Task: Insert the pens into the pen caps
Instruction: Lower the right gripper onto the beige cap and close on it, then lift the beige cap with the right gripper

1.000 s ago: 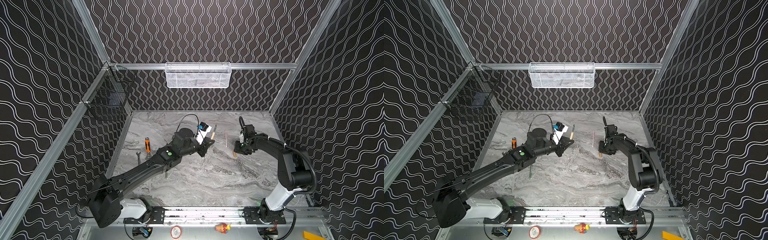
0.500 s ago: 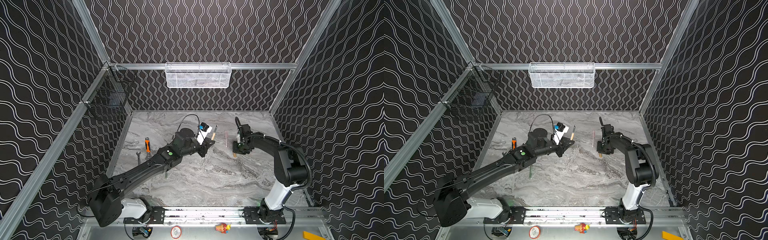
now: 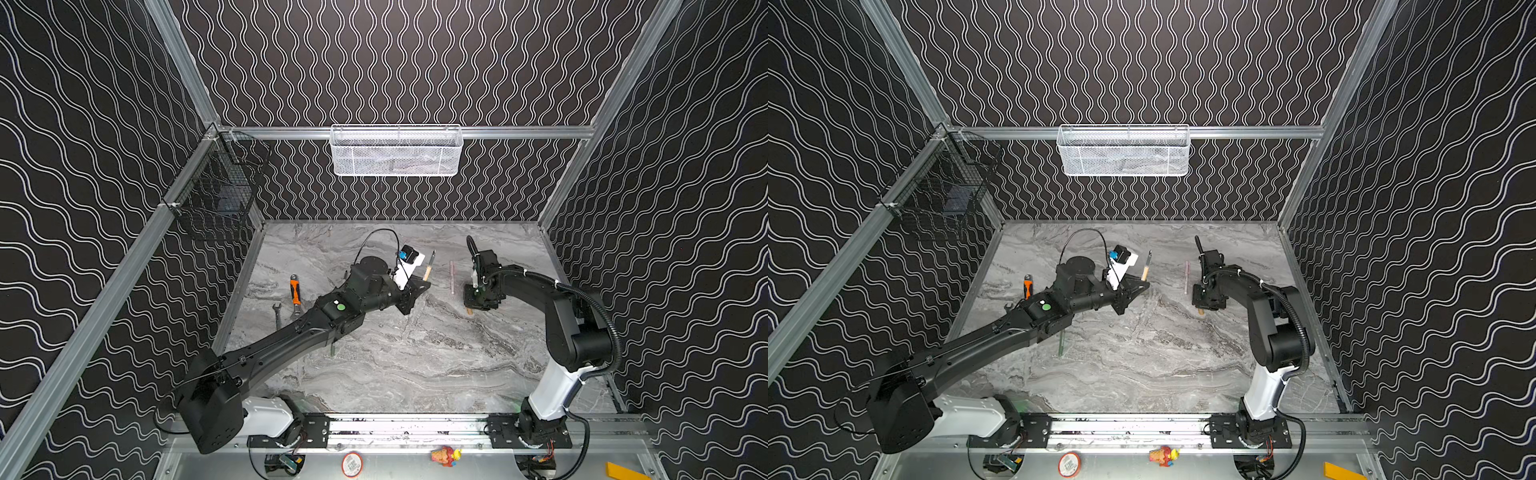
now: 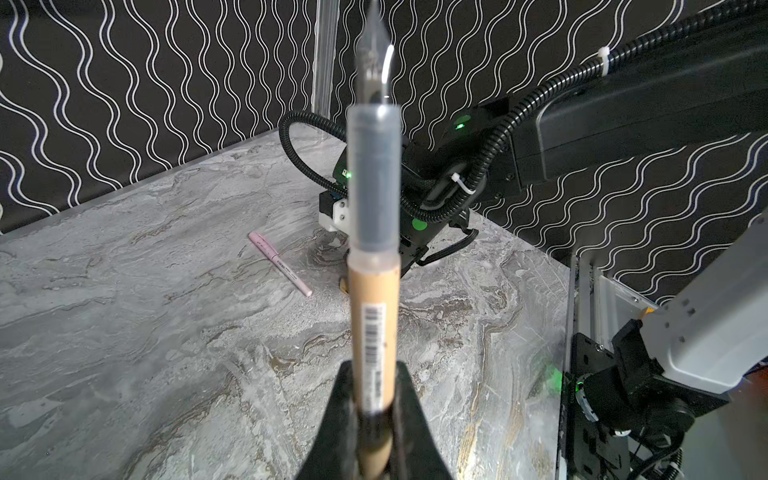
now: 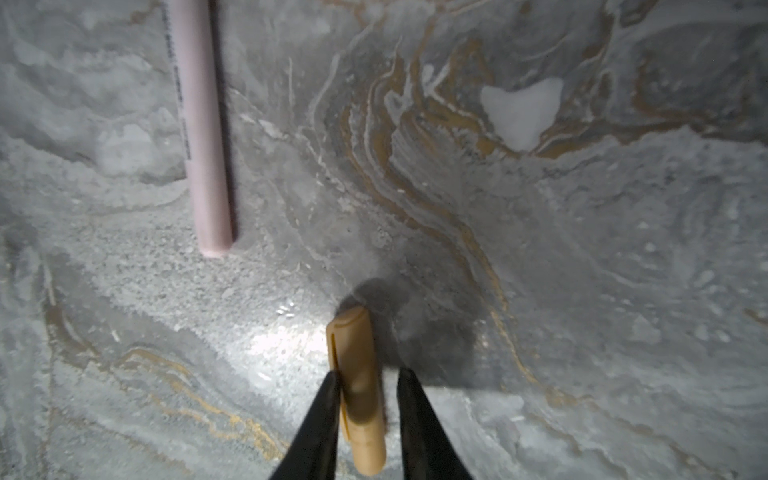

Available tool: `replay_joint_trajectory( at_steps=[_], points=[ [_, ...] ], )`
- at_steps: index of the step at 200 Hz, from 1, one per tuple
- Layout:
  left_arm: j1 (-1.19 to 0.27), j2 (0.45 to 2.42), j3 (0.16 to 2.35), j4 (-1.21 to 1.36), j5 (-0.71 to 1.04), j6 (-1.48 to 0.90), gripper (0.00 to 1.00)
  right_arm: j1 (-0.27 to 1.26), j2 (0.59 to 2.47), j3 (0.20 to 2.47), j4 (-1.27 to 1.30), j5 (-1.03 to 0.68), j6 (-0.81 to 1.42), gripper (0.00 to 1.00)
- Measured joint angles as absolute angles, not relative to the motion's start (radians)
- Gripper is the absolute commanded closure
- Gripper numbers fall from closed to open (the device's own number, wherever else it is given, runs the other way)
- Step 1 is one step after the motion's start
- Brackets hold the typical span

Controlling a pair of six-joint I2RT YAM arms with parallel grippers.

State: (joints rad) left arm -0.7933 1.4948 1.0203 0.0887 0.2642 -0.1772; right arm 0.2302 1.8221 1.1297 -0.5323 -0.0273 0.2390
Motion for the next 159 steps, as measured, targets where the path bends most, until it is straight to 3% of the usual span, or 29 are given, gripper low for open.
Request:
replay_joint_trajectory(
  at_steps=[105, 159],
  points=[
    [-0.793, 1.495, 1.020, 0.089, 0.266, -0.177, 1.00, 0.251, 1.845, 1.141, -0.525, 0.001, 0.243, 0.79],
    [-0.793, 1.495, 1.020, 0.089, 0.266, -0.177, 1.00, 0.266, 1.842, 1.145, -0.518, -0.004, 0.247, 0.73]
  ],
)
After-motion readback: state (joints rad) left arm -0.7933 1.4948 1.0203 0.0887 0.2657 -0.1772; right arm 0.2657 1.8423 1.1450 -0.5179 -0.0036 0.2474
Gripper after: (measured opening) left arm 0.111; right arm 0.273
